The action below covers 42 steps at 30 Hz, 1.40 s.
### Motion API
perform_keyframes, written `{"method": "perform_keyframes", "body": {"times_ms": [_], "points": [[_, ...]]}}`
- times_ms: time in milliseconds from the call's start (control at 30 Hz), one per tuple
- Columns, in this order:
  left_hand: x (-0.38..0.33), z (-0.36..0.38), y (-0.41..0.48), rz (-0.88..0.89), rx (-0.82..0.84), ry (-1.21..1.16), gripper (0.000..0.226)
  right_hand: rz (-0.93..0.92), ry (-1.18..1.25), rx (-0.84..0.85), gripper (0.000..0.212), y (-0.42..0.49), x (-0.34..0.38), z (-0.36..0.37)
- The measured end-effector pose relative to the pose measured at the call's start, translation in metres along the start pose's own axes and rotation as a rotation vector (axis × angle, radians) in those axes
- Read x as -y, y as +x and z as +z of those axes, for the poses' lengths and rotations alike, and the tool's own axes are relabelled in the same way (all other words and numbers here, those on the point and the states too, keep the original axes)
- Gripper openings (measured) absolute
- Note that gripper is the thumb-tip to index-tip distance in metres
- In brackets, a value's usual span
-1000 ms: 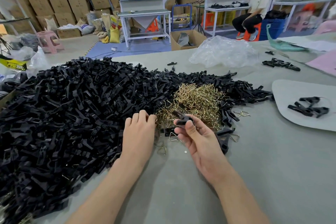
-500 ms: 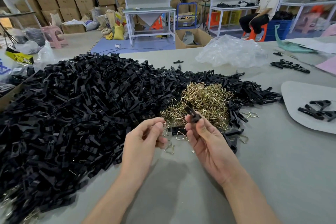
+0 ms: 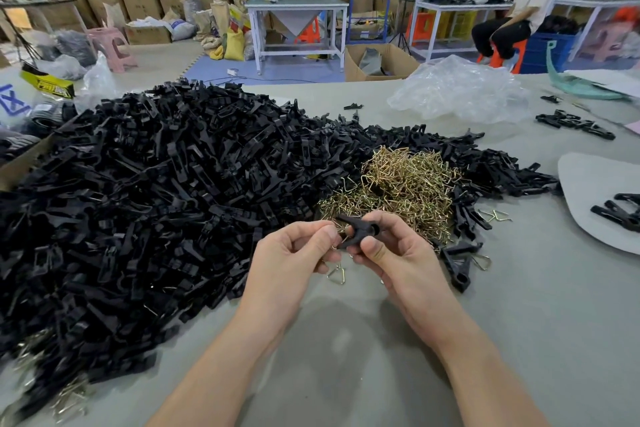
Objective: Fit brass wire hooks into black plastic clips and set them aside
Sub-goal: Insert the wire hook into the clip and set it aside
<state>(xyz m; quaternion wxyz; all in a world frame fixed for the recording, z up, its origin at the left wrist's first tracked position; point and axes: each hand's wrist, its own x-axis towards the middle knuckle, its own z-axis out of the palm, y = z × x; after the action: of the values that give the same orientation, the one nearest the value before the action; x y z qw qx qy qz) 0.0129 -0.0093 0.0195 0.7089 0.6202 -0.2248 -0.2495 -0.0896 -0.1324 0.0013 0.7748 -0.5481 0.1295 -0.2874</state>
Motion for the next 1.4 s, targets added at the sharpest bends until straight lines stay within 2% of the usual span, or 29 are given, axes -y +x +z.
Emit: {"method": "perform_keyframes", "body": {"times_ms": [167,333,533,767,933,1033,1100,1200,1267,1333,1400], "points": [[-0.003,-0.007,0.003,-0.014,-0.004,-0.024,0.010,-0.013,-0.019,-0.004,0.022,-0.002,0.001,0.000],[-0.003,-0.004,0.000,-0.023,-0.009,0.110,0.012,-0.033,-0.107,0.014,0.023,-0.004,0.001,0.001],[-0.004,-0.008,0.002,0.005,0.003,0.175,0.011,-0.058,-0.155,0.017,0.023,-0.004,-0.001,0.001],[0.002,-0.010,0.003,-0.042,-0.004,0.183,0.010,-0.061,-0.191,0.000,0.025,-0.003,-0.004,0.000],[0.014,-0.003,0.003,-0.173,-0.062,0.008,0.008,-0.107,-0.364,-0.034,0.027,-0.003,-0.009,0.001],[0.018,0.002,-0.001,-0.158,-0.112,-0.042,0.013,-0.123,-0.444,-0.044,0.033,-0.004,-0.010,0.003],[0.021,0.008,-0.006,-0.124,-0.105,-0.015,0.018,-0.143,-0.508,-0.066,0.037,-0.004,-0.012,0.003],[0.022,0.017,-0.013,-0.065,-0.002,0.052,0.018,-0.186,-0.606,-0.090,0.039,-0.007,-0.015,0.002],[0.020,0.020,-0.015,-0.014,0.034,0.113,0.013,-0.233,-0.726,-0.094,0.043,-0.009,-0.017,0.001],[0.018,0.021,-0.017,0.016,0.033,0.177,0.005,-0.291,-0.826,-0.085,0.045,-0.010,-0.019,0.002],[0.018,0.022,-0.016,0.003,-0.028,0.201,0.015,-0.336,-0.902,-0.077,0.038,-0.010,-0.022,0.002]]}}
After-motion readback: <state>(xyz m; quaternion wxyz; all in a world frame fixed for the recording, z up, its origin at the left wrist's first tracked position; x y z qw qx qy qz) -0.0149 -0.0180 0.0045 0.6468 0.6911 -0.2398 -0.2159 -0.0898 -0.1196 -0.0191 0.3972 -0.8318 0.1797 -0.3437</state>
